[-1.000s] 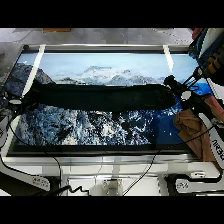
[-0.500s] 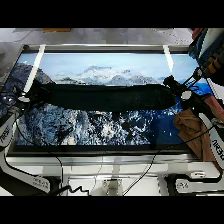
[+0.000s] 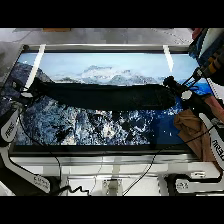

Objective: Fold the clothes and pants, and hang the long-sleeved shirts on hangers.

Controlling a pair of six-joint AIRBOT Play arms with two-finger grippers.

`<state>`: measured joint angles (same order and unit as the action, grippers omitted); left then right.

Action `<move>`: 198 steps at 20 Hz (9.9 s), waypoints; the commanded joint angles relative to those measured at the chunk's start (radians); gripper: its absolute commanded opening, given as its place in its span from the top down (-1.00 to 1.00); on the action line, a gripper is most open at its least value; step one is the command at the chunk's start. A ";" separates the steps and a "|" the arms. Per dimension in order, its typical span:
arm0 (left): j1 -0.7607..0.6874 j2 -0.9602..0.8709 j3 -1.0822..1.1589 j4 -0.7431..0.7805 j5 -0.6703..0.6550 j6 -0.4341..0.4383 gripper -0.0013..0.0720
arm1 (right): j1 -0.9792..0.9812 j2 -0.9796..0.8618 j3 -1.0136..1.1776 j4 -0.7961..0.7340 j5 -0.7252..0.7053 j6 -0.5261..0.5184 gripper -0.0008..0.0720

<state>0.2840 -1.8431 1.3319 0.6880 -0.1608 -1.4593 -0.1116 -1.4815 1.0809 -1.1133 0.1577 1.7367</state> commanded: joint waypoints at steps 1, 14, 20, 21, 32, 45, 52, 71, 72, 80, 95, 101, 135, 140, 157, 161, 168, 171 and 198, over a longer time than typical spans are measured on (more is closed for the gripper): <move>-0.005 0.009 0.061 0.058 -0.043 0.003 0.90 | 0.002 0.031 0.001 -0.031 0.016 -0.005 -0.02; -0.048 0.425 0.097 0.472 -0.457 0.159 0.90 | 0.335 -0.116 0.443 -0.046 0.299 -0.079 0.90; -0.079 0.512 0.097 0.471 -0.620 0.185 0.89 | 0.603 -0.443 0.772 0.022 0.512 -0.082 0.90; -0.092 0.510 0.096 0.471 -0.646 0.185 0.89 | 0.651 -0.477 0.802 0.022 0.497 -0.082 0.90; -0.258 0.509 0.096 0.468 -0.628 0.185 0.90 | 1.022 -0.636 0.837 0.153 0.359 -0.072 0.90; -0.575 0.336 0.091 0.334 -0.692 0.185 0.90 | 0.568 -0.427 0.837 -0.029 0.977 -0.165 0.90; -0.686 0.215 0.091 0.329 -1.005 0.178 -0.68 | 0.213 -0.203 0.837 -0.042 1.111 -0.210 0.89; -0.060 0.245 -0.160 0.176 -0.949 0.381 -0.93 | 0.131 -0.151 0.836 -0.077 1.117 -0.212 0.89; -0.068 0.212 -0.172 0.132 -0.939 0.394 -0.93 | 0.131 -0.151 0.836 -0.077 1.117 -0.212 0.89; -0.210 0.111 -0.168 -0.054 -0.916 0.455 0.89 | 0.131 -0.152 0.835 -0.077 1.106 -0.212 0.89; -0.184 0.610 0.079 0.214 -1.027 0.096 0.90 | 0.249 -0.257 0.686 0.002 1.033 -0.264 0.89; -0.183 0.608 0.079 0.209 -1.015 -0.007 0.90 | 0.560 -0.428 0.686 0.044 0.677 -0.151 0.90; -0.790 0.243 0.077 -0.016 -0.464 0.095 -0.95 | 0.100 -0.254 0.746 -0.186 0.968 -0.222 0.54; -0.631 0.343 0.077 -0.012 -0.519 0.100 -0.95 | -0.005 -0.361 0.746 0.443 1.138 -0.535 -0.15; -0.577 0.277 0.076 0.334 -0.651 0.099 0.08 | 0.333 -0.466 0.753 -0.080 0.940 -0.433 -0.92; -0.657 0.162 0.076 0.333 -0.573 0.098 0.40 | 0.296 -0.554 0.825 -0.084 0.927 -0.314 -0.92; -0.854 0.085 0.076 0.330 -0.565 0.100 0.74 | 0.167 -0.661 0.890 0.128 1.133 -0.308 -0.92; -0.917 0.085 0.076 0.332 -0.570 0.145 0.89 | 0.143 -0.698 0.890 0.219 1.239 -0.304 -0.92; -0.629 0.742 0.076 0.839 -0.902 0.128 0.89 | 0.435 -0.724 0.895 0.618 0.950 -0.341 0.90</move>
<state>-0.3809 -1.1183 1.4086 1.5162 -1.0348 -1.3289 0.2905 -2.2124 1.9755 -0.6342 1.1542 1.4014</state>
